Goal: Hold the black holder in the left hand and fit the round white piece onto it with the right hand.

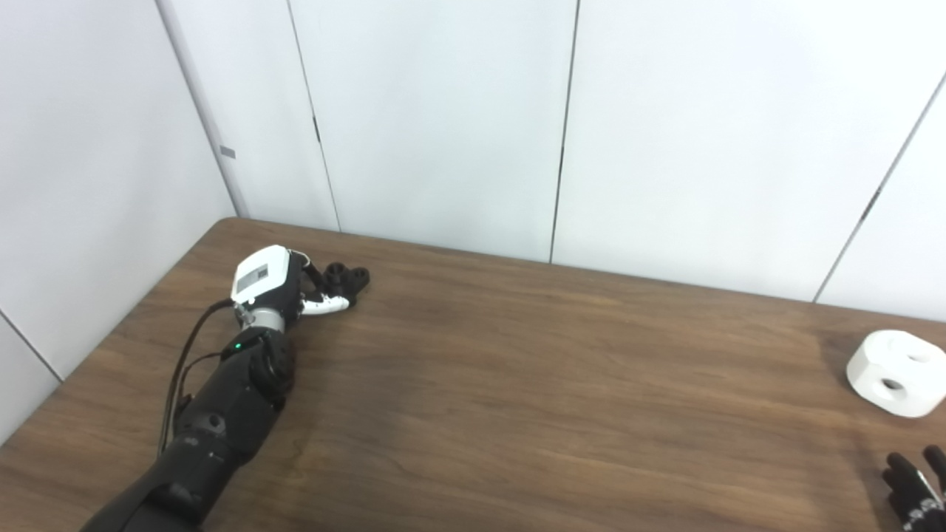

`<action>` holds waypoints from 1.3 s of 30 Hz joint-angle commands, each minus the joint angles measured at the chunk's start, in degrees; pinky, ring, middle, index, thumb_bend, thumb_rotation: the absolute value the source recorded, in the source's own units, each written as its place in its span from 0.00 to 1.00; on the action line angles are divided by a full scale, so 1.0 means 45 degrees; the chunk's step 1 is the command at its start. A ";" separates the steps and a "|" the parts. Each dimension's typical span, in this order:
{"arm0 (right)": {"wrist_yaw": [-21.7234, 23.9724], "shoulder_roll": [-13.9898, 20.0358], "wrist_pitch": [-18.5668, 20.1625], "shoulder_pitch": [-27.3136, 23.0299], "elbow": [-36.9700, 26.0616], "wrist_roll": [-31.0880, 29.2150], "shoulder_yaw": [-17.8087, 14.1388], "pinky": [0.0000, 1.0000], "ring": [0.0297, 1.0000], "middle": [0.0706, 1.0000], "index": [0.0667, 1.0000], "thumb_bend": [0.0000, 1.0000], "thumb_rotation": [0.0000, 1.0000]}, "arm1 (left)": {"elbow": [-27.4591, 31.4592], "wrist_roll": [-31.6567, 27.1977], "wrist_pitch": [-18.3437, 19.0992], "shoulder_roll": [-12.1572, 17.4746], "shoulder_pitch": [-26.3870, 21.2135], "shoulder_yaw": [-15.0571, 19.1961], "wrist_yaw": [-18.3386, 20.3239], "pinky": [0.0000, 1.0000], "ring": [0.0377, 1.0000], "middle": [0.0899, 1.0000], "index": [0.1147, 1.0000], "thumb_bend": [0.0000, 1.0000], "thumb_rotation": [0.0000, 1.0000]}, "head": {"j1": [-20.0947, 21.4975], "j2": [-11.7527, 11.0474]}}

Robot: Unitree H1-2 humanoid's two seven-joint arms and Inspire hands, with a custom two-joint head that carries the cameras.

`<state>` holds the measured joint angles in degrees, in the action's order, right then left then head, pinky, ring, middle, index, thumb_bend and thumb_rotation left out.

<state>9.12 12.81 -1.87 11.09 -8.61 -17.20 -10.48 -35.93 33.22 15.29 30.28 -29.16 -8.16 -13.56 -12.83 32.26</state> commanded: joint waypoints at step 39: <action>-0.0496 -0.0955 0.0399 0.0243 -0.0913 0.0876 0.1061 0.99 0.92 0.91 0.97 0.68 0.90 | 0.8467 0.1213 -0.0648 -0.1614 0.3404 -0.2957 0.3713 0.86 0.87 0.78 0.42 0.52 0.05 | 0.2443 0.0711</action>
<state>6.74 9.36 -1.00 11.88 -11.69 -13.97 -6.70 0.11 37.98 13.52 23.24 -14.26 -20.44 1.20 -1.77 35.42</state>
